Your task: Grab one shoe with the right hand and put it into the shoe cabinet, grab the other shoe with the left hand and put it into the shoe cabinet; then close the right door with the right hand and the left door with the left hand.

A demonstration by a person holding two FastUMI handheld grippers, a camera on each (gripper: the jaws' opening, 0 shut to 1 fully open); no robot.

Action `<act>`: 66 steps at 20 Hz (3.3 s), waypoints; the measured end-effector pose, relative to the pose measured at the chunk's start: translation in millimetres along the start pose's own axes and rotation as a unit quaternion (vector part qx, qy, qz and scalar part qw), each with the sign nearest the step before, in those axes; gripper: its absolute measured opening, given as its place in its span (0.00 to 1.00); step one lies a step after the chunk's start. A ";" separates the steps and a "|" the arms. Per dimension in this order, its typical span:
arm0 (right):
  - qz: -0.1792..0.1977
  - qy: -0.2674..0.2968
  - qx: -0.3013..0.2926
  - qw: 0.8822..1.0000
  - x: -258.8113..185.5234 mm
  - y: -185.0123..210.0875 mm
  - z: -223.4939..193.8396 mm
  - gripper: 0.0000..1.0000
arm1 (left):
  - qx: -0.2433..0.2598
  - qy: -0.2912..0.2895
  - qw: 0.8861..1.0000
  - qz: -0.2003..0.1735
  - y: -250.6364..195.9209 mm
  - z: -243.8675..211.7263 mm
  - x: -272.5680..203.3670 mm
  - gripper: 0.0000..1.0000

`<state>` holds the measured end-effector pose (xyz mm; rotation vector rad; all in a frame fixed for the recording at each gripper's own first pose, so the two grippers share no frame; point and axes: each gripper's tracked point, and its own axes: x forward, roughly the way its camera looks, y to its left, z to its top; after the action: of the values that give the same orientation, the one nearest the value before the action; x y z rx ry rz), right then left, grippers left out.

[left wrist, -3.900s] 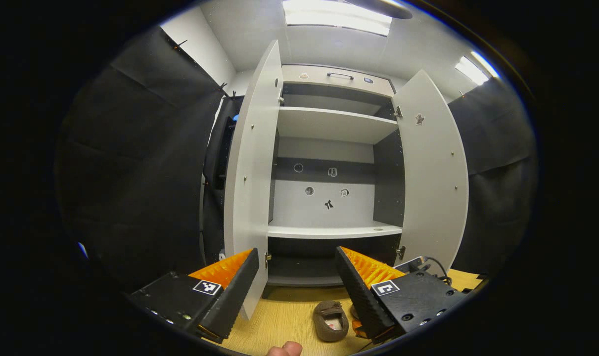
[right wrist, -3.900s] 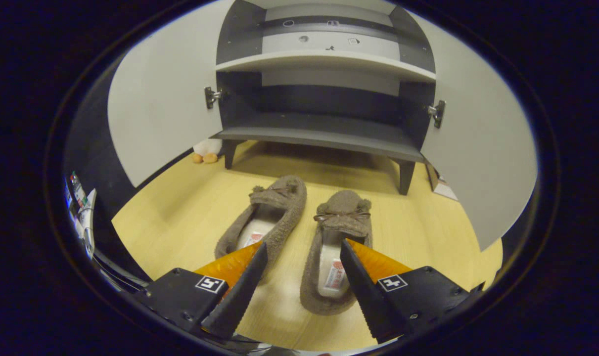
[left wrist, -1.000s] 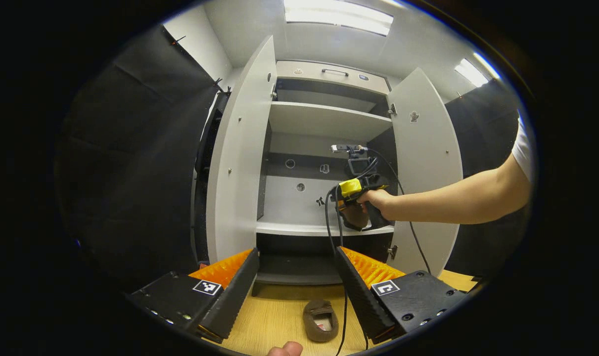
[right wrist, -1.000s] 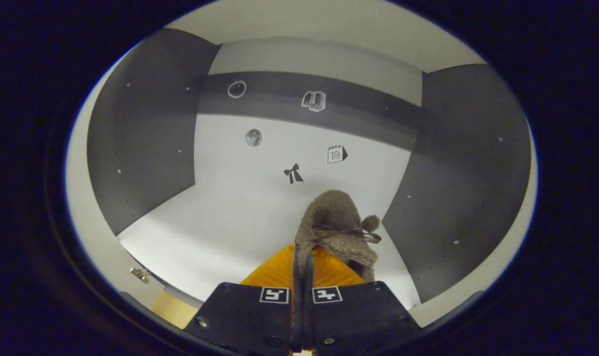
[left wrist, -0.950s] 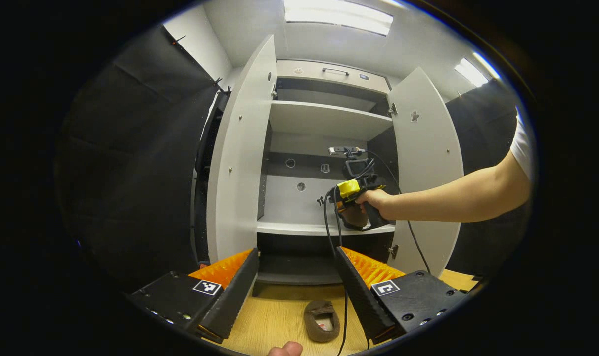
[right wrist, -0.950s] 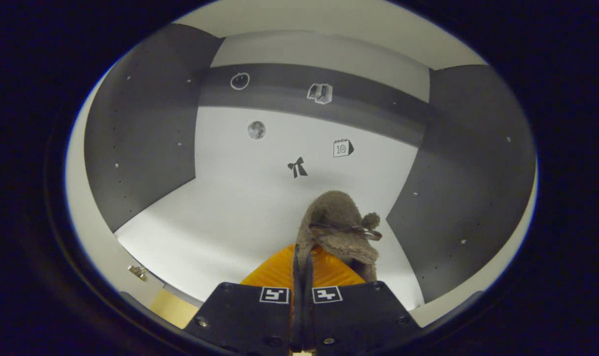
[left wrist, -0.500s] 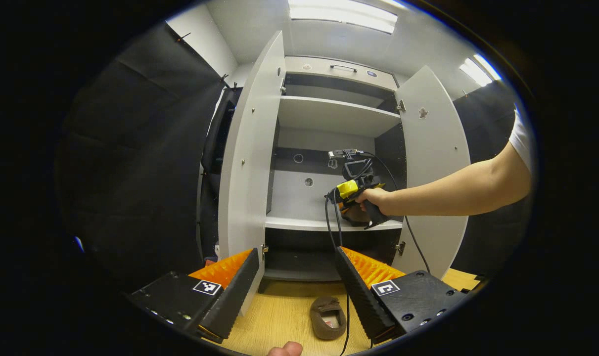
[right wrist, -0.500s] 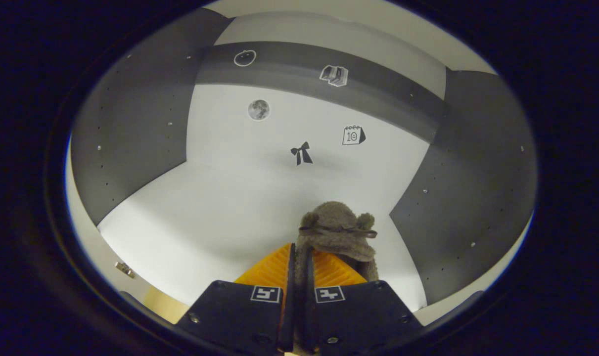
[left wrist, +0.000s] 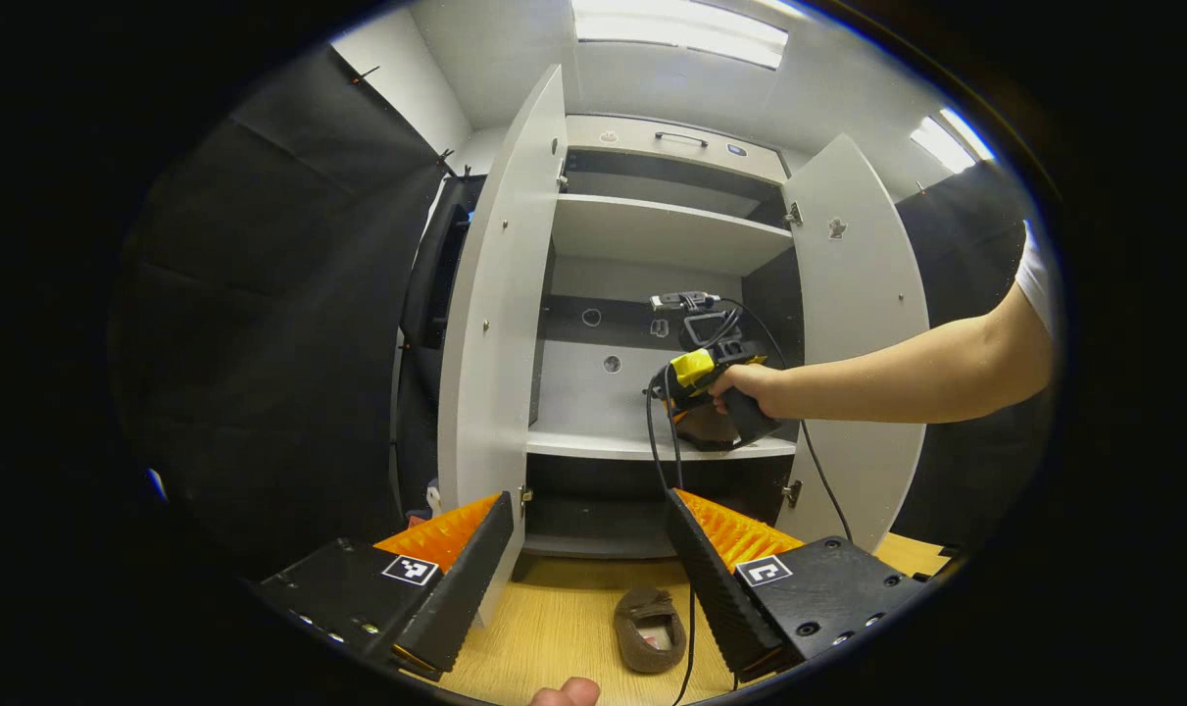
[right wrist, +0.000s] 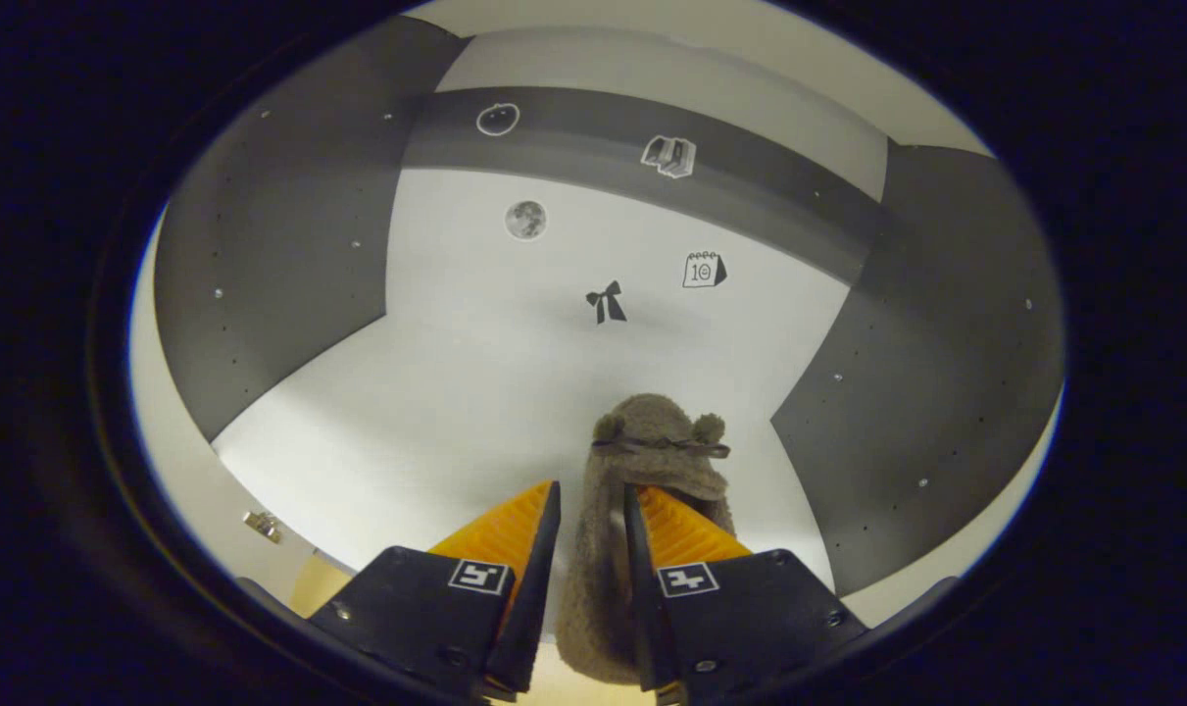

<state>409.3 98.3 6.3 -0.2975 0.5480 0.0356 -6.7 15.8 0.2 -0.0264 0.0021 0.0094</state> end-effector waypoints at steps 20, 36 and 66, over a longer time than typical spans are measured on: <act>0.009 -0.302 0.115 0.946 -263.0 -69.6 -84.2 0.82 | 0.013 0.006 0.999 -0.046 -44.2 -8.3 4.0 0.94; -0.009 -0.227 0.152 0.962 -281.8 -38.7 -287.7 0.91 | 0.018 0.087 0.995 -0.040 -59.0 -65.9 -14.6 0.94; -0.086 -0.164 0.148 0.971 -288.6 -81.8 -328.3 0.94 | -0.052 0.398 0.916 -0.019 -28.4 -340.9 98.7 0.95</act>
<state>5.3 -61.3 -88.6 -0.0429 0.1915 -0.1611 91.6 -20.7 -340.0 -0.1355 0.8192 -0.0411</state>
